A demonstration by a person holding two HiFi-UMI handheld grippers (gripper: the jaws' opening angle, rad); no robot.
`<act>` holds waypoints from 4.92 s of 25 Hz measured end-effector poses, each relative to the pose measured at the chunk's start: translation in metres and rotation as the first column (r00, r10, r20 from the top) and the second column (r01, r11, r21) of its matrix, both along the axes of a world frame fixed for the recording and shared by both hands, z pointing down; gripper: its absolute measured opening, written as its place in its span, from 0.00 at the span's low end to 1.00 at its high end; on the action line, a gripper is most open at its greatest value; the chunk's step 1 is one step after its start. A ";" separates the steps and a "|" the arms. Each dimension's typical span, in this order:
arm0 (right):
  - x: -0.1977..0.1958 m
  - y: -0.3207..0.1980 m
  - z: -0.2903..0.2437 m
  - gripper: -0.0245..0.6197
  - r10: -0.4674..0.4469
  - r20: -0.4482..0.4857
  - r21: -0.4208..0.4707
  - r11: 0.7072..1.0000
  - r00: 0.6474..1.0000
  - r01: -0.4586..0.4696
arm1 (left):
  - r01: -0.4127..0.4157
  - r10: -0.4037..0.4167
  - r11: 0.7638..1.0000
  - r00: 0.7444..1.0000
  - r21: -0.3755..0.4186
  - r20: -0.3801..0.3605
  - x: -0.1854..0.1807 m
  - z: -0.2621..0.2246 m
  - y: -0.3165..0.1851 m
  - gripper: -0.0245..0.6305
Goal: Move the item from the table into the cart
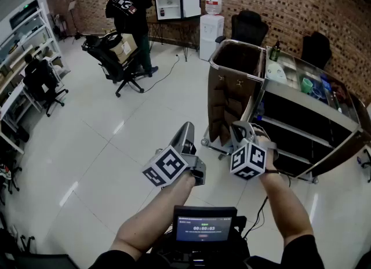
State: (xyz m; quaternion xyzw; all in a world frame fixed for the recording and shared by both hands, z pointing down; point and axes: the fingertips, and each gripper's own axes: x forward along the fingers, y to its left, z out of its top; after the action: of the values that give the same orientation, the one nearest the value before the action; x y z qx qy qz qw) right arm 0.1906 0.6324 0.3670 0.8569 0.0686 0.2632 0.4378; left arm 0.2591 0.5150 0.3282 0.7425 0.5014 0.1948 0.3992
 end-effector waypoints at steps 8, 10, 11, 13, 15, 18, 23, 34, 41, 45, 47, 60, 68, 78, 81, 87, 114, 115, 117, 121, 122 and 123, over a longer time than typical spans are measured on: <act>0.104 -0.115 -0.008 0.05 -0.309 -0.090 0.113 0.941 0.947 0.318 | 0.301 -0.300 0.954 0.953 0.008 -0.040 0.077 0.006 -0.109 0.04; 0.120 -0.161 -0.016 0.05 -0.402 -0.142 0.176 0.889 0.904 0.423 | 0.407 -0.406 0.914 0.913 0.007 -0.046 0.087 0.004 -0.156 0.04; 0.128 -0.185 -0.021 0.05 -0.439 -0.165 0.204 0.861 0.883 0.466 | 0.452 -0.451 0.892 0.891 0.006 -0.056 0.092 0.002 -0.182 0.04; 0.145 -0.242 -0.026 0.05 -0.520 -0.196 0.239 0.797 0.832 0.554 | 0.533 -0.531 0.846 0.844 0.009 -0.080 0.098 0.000 -0.239 0.04; 0.151 -0.311 -0.030 0.05 -0.603 -0.229 0.265 0.717 0.764 0.645 | 0.606 -0.603 0.795 0.793 0.016 -0.093 0.094 0.003 -0.302 0.04; 0.145 -0.436 -0.036 0.05 -0.721 -0.249 0.262 0.593 0.647 0.762 | 0.718 -0.714 0.696 0.692 0.000 -0.111 0.076 -0.003 -0.423 0.04; 0.115 -0.658 -0.046 0.05 -0.830 -0.260 0.285 0.422 0.493 0.861 | 0.855 -0.843 0.519 0.515 0.015 -0.155 0.012 -0.008 -0.654 0.04; -0.063 -1.145 -0.032 0.05 -0.944 -0.294 0.425 0.014 0.152 0.905 | 0.997 -0.974 0.059 0.067 0.046 -0.216 -0.243 -0.001 -1.126 0.04; -0.162 -1.346 -0.015 0.05 -0.944 -0.316 0.491 -0.253 -0.100 0.834 | 0.968 -0.953 -0.236 -0.213 0.087 -0.217 -0.366 0.024 -1.289 0.04; -0.189 -1.432 -0.014 0.05 -0.914 -0.335 0.544 -0.385 -0.228 0.746 | 0.911 -0.899 -0.398 -0.363 0.110 -0.246 -0.407 0.026 -1.352 0.04; -0.201 -1.475 -0.018 0.05 -0.888 -0.354 0.553 -0.451 -0.293 0.700 | 0.875 -0.866 -0.470 -0.430 0.117 -0.255 -0.424 0.027 -1.384 0.04; -0.411 -1.708 0.012 0.05 -0.736 -0.410 0.642 -0.652 -0.539 0.403 | 0.605 -0.664 -0.745 -0.634 0.280 -0.397 -0.643 0.069 -1.565 0.04; -0.545 -1.825 0.047 0.05 -0.756 -0.323 0.726 -0.584 -0.569 0.363 | 0.548 -0.669 -0.744 -0.608 0.383 -0.429 -0.786 0.102 -1.675 0.04; -0.529 -1.967 0.120 0.13 -0.730 -0.167 0.820 -0.476 -0.663 0.317 | 0.492 -0.707 -0.683 -0.632 0.540 -0.319 -0.775 0.163 -1.798 0.05; -0.520 -1.996 0.148 0.30 -0.683 -0.082 0.836 -0.444 -0.726 0.323 | 0.446 -0.702 -0.663 -0.651 0.601 -0.290 -0.765 0.184 -1.823 0.05; -0.505 -2.032 0.223 0.41 -0.557 0.078 0.857 -0.385 -0.827 0.341 | 0.428 -0.701 -0.612 -0.683 0.665 -0.206 -0.725 0.237 -1.865 0.07; -0.535 -2.113 0.488 0.81 -0.313 0.576 0.746 -0.175 -0.755 0.642 | 0.498 -0.729 -0.211 -0.653 0.841 0.204 -0.720 0.499 -1.945 0.11; -0.538 -2.115 0.489 0.81 -0.316 0.572 0.749 -0.175 -0.757 0.639 | 0.495 -0.726 -0.208 -0.656 0.844 0.206 -0.724 0.502 -1.944 0.11; -0.544 -2.117 0.493 0.81 -0.314 0.567 0.754 -0.174 -0.761 0.633 | 0.494 -0.715 -0.200 -0.664 0.846 0.218 -0.731 0.509 -1.942 0.11; -0.551 -2.113 0.505 0.81 -0.277 0.592 0.731 -0.211 -0.757 0.649 | 0.499 -0.709 -0.190 -0.666 0.845 0.233 -0.735 0.514 -1.940 0.11; -0.550 -2.113 0.510 0.81 -0.268 0.607 0.713 -0.232 -0.749 0.661 | 0.500 -0.709 -0.191 -0.666 0.845 0.234 -0.735 0.515 -1.942 0.11; -0.547 -2.113 0.517 0.81 -0.258 0.627 0.690 -0.255 -0.735 0.678 | 0.501 -0.708 -0.192 -0.666 0.844 0.235 -0.734 0.518 -1.943 0.11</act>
State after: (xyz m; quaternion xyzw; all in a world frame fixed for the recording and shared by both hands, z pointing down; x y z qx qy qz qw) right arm -0.3566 -1.4809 0.8838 0.0881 -0.8154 0.1840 0.5417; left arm -0.4744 -1.4279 0.8457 0.6213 -0.5889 0.1937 0.4792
